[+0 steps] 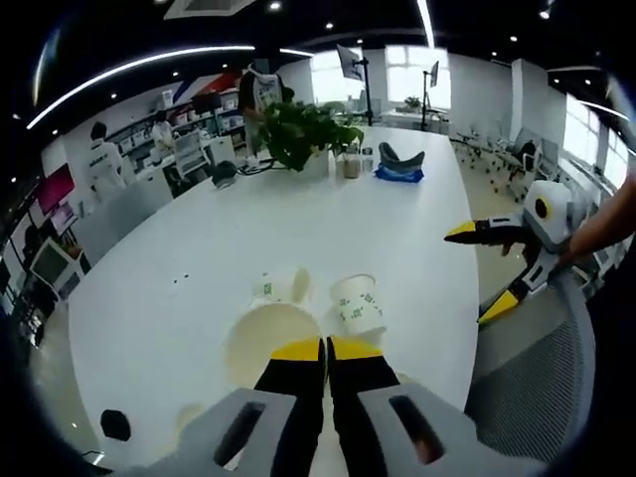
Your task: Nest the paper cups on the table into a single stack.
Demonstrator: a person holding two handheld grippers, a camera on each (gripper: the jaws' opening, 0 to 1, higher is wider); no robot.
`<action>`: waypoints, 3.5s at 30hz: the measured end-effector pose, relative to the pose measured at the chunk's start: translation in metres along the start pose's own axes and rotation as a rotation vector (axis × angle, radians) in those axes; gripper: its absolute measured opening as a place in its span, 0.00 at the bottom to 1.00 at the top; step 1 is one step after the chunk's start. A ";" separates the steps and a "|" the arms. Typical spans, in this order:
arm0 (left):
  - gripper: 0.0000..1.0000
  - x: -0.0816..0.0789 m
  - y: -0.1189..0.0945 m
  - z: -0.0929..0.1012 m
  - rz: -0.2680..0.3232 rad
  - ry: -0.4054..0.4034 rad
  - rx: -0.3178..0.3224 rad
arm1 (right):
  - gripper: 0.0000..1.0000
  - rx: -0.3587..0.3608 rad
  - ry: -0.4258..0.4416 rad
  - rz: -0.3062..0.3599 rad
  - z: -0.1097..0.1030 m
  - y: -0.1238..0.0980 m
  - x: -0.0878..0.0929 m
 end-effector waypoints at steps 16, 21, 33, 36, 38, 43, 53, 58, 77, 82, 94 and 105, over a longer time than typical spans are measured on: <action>0.00 0.003 -0.027 0.024 0.000 0.028 0.036 | 0.79 -0.007 -0.005 -0.005 0.000 0.001 0.002; 0.00 0.007 -0.030 0.036 -0.004 0.026 0.050 | 0.79 -0.008 -0.008 -0.006 -0.002 0.001 0.001; 0.00 0.017 -0.022 0.050 -0.020 0.030 0.079 | 0.78 -0.005 -0.010 -0.011 -0.001 0.001 0.001; 0.00 0.021 -0.016 0.055 -0.026 0.028 0.091 | 0.78 -0.004 -0.010 -0.013 -0.001 0.001 0.001; 0.00 0.026 -0.012 0.055 -0.033 0.031 0.096 | 0.78 -0.005 -0.011 -0.013 -0.001 0.001 0.001; 0.00 0.031 -0.007 0.057 -0.042 0.034 0.102 | 0.78 -0.003 -0.011 -0.015 -0.001 0.001 0.002; 0.00 0.037 0.001 0.061 -0.067 0.056 0.104 | 0.77 -0.004 -0.012 -0.020 -0.001 0.002 0.002; 0.00 0.042 0.006 0.062 -0.083 0.064 0.106 | 0.77 -0.003 -0.012 -0.021 -0.001 0.001 0.002; 0.00 0.063 0.031 0.068 -0.123 0.030 0.127 | 0.77 -0.003 -0.011 -0.023 -0.002 0.002 0.002; 0.00 0.068 0.035 0.070 -0.133 0.005 0.147 | 0.77 -0.001 -0.011 -0.024 -0.001 0.002 0.002; 0.00 0.072 0.041 0.078 -0.136 -0.061 0.205 | 0.77 -0.003 -0.015 -0.030 0.000 0.003 0.004; 0.01 0.077 0.048 0.083 -0.162 -0.054 0.233 | 0.76 0.001 -0.014 -0.029 0.000 0.002 0.003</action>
Point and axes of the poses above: the point that each gripper's makers call its tool centre point, and the gripper's own axes: y roughly forward along the fingers, z roughly to its right, x roughly out of its underside, the point moved 7 cm from there along -y, roughly backward along the fingers, and after that the axes turned 6 degrees about -z, right-handed, at the moved point
